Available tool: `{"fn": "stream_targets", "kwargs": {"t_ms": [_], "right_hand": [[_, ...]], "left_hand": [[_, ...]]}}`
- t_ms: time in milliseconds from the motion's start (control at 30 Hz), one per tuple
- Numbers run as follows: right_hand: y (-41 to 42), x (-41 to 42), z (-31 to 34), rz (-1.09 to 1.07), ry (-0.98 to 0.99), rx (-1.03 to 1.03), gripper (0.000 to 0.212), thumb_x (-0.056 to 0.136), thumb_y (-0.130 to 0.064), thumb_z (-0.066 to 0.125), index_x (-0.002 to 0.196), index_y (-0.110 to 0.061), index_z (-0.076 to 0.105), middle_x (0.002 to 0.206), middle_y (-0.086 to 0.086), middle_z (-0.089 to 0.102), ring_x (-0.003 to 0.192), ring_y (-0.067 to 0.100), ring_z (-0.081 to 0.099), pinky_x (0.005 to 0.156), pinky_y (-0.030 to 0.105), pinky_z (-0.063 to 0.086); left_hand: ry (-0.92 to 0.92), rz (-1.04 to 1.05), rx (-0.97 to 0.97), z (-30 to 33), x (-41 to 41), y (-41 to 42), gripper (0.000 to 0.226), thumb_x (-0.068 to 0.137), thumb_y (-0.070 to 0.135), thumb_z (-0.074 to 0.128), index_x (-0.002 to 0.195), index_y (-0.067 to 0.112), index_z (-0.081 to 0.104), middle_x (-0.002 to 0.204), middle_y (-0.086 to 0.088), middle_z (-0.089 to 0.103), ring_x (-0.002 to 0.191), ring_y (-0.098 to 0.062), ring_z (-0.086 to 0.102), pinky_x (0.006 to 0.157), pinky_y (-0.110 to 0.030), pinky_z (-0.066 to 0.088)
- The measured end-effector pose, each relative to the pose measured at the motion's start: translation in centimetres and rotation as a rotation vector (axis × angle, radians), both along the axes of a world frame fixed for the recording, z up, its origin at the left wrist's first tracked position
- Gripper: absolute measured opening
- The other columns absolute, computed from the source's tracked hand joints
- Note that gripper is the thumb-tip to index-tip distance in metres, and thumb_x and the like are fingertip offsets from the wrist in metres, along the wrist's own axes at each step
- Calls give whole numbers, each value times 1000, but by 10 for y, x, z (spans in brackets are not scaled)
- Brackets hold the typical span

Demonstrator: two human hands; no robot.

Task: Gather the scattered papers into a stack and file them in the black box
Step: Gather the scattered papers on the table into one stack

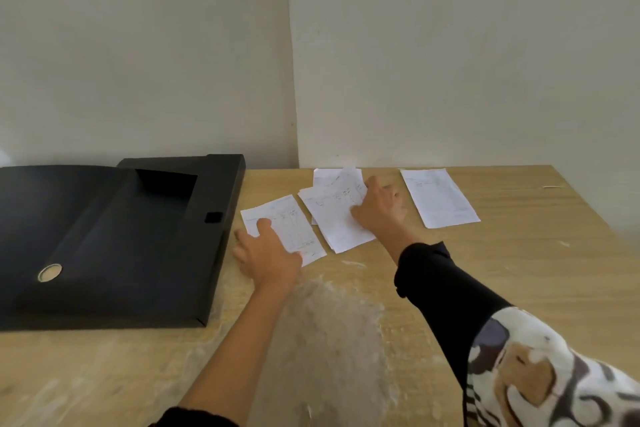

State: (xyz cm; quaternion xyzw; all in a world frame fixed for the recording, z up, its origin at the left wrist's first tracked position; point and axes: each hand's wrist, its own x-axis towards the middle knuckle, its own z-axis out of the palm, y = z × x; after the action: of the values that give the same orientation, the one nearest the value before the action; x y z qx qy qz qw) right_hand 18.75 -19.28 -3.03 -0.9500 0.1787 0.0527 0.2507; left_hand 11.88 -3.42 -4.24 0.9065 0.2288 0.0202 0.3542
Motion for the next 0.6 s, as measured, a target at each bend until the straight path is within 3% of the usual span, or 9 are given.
{"fn": "stream_targets", "kwargs": {"t_ms": [100,200,333,433,600], "right_hand": [[5,10,-5,-51,-10,37,46,80,-13,60,121,-16,40,121,19,47,113,37,46,95,46,43],[3,17,-3,-93,-27,140,46,80,-6,61,121,-10,41,116,14,53,107,31,53,73,36,43],[3,23,0,-180,-7,257,36,78,-1,63,111,-5,47,97,7,57,92,27,57,65,33,42],[0,24,3,-160,33,333,19,77,0,63,92,-5,51,80,5,53,75,23,53,59,31,41],[-25,14,14,-102,-43,370,23,84,-13,55,104,-2,59,96,11,60,83,27,56,67,31,42]], "left_hand": [[-62,36,-180,1,0,5,83,64,0,78,131,15,33,135,-16,37,123,-32,36,93,-42,43],[-165,62,-355,0,-4,9,83,67,-10,72,134,14,29,133,-13,45,124,-29,44,88,-40,51],[-233,110,-507,-3,-9,13,76,78,-17,53,136,23,24,133,-10,47,121,-28,49,77,-33,52],[-245,117,-545,-5,-8,15,62,83,-13,48,132,20,31,131,-9,49,119,-27,50,71,-25,48],[-223,60,-486,-9,-6,12,37,87,-5,49,118,15,43,123,-8,54,103,-17,52,64,-19,48]]}}
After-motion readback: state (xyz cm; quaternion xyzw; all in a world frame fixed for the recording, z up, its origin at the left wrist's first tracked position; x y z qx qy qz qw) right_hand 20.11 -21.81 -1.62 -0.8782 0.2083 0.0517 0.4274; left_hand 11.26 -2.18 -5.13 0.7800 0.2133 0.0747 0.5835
